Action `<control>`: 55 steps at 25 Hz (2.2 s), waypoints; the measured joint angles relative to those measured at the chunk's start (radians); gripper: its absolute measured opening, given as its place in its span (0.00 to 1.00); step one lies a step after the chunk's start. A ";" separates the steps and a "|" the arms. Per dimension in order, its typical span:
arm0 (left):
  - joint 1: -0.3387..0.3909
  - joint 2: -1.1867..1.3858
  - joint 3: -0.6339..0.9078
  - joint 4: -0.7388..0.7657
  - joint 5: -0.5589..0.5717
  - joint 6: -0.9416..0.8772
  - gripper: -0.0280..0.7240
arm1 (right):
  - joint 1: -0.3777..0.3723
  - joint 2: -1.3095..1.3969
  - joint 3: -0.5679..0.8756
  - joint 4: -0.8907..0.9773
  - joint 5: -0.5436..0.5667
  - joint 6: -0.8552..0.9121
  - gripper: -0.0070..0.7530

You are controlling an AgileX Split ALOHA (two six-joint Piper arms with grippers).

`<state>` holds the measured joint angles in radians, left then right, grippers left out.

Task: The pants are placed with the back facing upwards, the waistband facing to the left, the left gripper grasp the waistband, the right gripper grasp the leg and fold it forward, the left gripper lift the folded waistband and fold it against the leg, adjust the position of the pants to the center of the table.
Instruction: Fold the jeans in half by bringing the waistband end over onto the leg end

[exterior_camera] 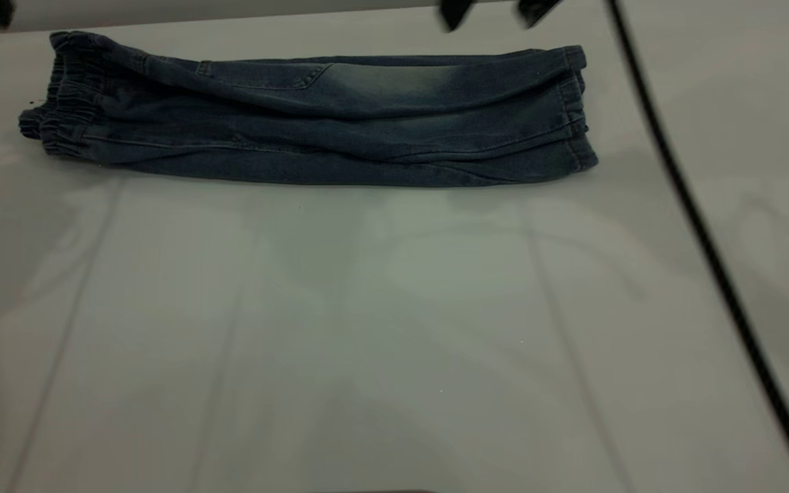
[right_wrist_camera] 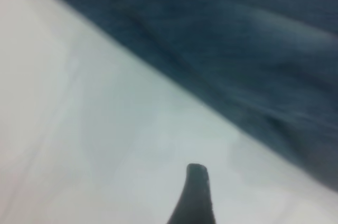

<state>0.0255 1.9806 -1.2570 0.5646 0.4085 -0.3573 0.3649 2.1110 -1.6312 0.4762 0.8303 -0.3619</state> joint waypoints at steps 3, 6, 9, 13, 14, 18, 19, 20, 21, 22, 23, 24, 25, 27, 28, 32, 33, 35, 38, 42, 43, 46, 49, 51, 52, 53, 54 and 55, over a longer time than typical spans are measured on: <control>0.001 0.038 0.000 0.001 -0.041 -0.001 0.77 | 0.063 0.000 0.000 0.007 0.000 -0.006 0.75; 0.001 0.091 -0.009 0.002 -0.120 -0.042 0.77 | 0.099 0.000 0.000 0.009 0.003 -0.007 0.75; 0.001 0.145 -0.049 0.003 -0.158 -0.116 0.77 | 0.115 0.000 0.000 0.009 0.007 -0.009 0.75; 0.000 0.213 -0.121 0.005 -0.165 -0.146 0.77 | 0.115 0.000 0.000 0.009 0.026 -0.009 0.75; 0.000 0.231 -0.137 -0.001 -0.166 -0.149 0.77 | 0.115 0.000 0.000 0.009 0.028 -0.009 0.75; 0.000 0.297 -0.186 -0.077 -0.171 -0.154 0.77 | 0.115 0.000 0.000 0.008 0.030 -0.009 0.75; 0.000 0.309 -0.195 -0.101 -0.174 -0.155 0.77 | 0.115 0.000 0.000 0.008 0.030 -0.009 0.75; 0.000 0.321 -0.202 -0.123 -0.180 -0.155 0.77 | 0.115 0.000 0.000 0.007 0.030 -0.009 0.75; 0.000 0.330 -0.206 -0.143 -0.185 -0.155 0.77 | 0.115 0.000 0.000 0.007 0.030 -0.009 0.75; 0.000 0.337 -0.210 -0.159 -0.187 -0.155 0.77 | 0.115 0.000 0.000 0.007 0.030 -0.009 0.75; 0.000 0.343 -0.213 -0.177 -0.189 -0.155 0.76 | 0.115 0.000 0.000 0.007 0.029 -0.009 0.75; 0.000 0.350 -0.217 -0.191 -0.192 -0.155 0.75 | 0.115 0.000 0.000 0.007 0.027 -0.009 0.75; 0.001 0.357 -0.219 -0.203 -0.196 -0.154 0.73 | 0.115 0.000 0.000 0.006 0.026 -0.009 0.75; 0.001 0.365 -0.222 -0.221 -0.210 -0.154 0.61 | 0.115 0.000 0.000 0.006 0.026 -0.009 0.75; 0.000 0.368 -0.223 -0.227 -0.220 -0.153 0.53 | 0.115 0.000 0.000 0.006 0.026 -0.009 0.75; -0.006 0.364 -0.229 -0.207 -0.228 -0.115 0.14 | 0.114 -0.002 0.000 0.002 0.027 -0.009 0.75; -0.006 0.355 -0.232 -0.194 -0.215 -0.095 0.12 | 0.112 -0.008 0.000 0.000 0.027 -0.009 0.75; -0.007 0.331 -0.244 -0.154 -0.135 -0.051 0.12 | 0.099 -0.033 0.000 -0.002 0.032 -0.009 0.75; -0.005 0.255 -0.285 -0.078 0.038 0.021 0.12 | 0.057 -0.108 0.000 -0.002 0.033 -0.009 0.75; -0.025 0.103 -0.364 -0.044 0.165 0.142 0.12 | -0.032 -0.223 0.000 -0.002 0.035 -0.009 0.75; -0.040 0.070 -0.378 -0.047 0.178 0.176 0.12 | -0.054 -0.250 0.000 -0.002 0.036 -0.009 0.75; -0.115 0.016 -0.405 -0.106 0.199 0.258 0.12 | -0.129 -0.311 0.000 -0.003 0.048 -0.007 0.75; -0.213 0.020 -0.417 -0.180 0.201 0.319 0.12 | -0.175 -0.350 0.000 -0.003 0.071 -0.006 0.75; -0.282 0.042 -0.417 -0.220 0.194 0.342 0.12 | -0.187 -0.361 0.000 -0.003 0.081 -0.006 0.75; -0.317 0.059 -0.417 -0.231 0.181 0.346 0.12 | -0.191 -0.362 0.000 -0.003 0.082 -0.006 0.75; -0.351 0.079 -0.417 -0.238 0.161 0.350 0.12 | -0.191 -0.362 0.000 -0.003 0.084 -0.006 0.75; -0.376 0.100 -0.417 -0.242 0.143 0.357 0.12 | -0.192 -0.362 0.000 -0.003 0.084 -0.006 0.75; -0.404 0.118 -0.417 -0.244 0.119 0.357 0.12 | -0.192 -0.362 0.000 -0.003 0.084 -0.006 0.75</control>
<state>-0.3786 2.0986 -1.6742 0.3207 0.5271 0.0000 0.1730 1.7494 -1.6312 0.4737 0.9147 -0.3674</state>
